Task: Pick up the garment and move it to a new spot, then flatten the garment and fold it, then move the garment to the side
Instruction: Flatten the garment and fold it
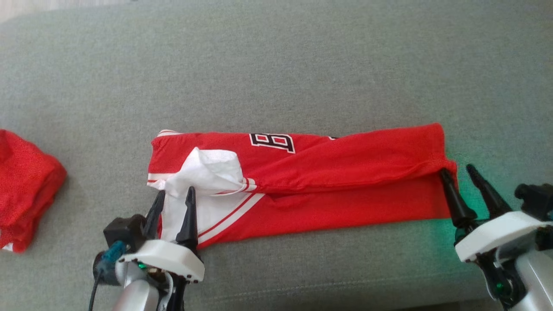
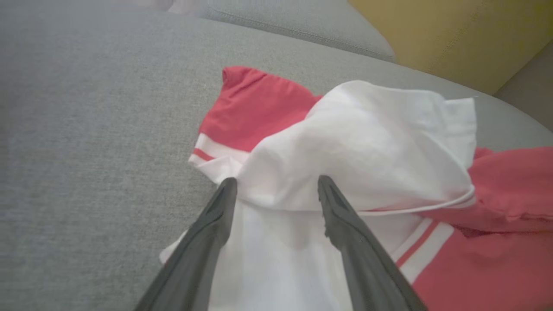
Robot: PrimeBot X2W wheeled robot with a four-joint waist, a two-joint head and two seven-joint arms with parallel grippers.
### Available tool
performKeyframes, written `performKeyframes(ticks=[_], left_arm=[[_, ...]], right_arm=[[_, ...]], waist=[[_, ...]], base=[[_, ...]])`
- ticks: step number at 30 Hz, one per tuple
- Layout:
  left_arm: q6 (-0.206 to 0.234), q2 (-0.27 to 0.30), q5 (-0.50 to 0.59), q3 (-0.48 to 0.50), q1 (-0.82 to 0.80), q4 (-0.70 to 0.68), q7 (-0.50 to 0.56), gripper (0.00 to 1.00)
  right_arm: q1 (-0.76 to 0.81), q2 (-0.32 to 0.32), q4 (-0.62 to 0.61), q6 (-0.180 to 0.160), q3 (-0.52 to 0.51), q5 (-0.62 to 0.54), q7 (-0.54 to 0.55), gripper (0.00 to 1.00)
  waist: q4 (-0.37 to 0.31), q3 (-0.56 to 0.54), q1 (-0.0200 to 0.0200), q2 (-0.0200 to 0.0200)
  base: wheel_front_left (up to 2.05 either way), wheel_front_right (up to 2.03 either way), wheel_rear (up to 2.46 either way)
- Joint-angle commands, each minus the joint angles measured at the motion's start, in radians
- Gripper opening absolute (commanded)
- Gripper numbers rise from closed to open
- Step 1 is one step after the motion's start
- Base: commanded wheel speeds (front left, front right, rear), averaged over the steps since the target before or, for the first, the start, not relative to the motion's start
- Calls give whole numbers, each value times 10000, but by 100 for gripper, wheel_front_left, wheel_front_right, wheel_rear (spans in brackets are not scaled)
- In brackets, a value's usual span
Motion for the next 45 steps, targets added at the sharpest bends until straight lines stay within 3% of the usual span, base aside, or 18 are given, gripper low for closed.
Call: performKeyframes(ticks=[1,12,21,37,45], left_arm=[[137,79,243,418,-4,-536,-106,100],[905,460,1515,620,604,-3082,-106,100],[1278,790,1953,511,1073,-4384,445,100],[1538,990,2109,472,1195,-4721,745,100],[1457,961,2195,277,593,-4696,581,100]], right_arm=[[194,-21,-601,-7,-187,-298,-167,100],[1155,1177,-3647,-7,-1876,-2559,420,100],[1830,1769,-4875,-7,-2205,-3151,1278,100],[1962,1887,-4865,-7,-2375,-3179,1592,100],[1513,1388,-3185,-7,-2502,-2666,2093,100]], waist=[[-47,-113,0,-1],[-90,-772,0,-1],[-93,-1161,0,-1],[3,-1060,0,-1],[478,-572,0,-1]], base=[[0,0,0],[0,0,0],[0,0,0],[0,0,0],[0,0,0]])
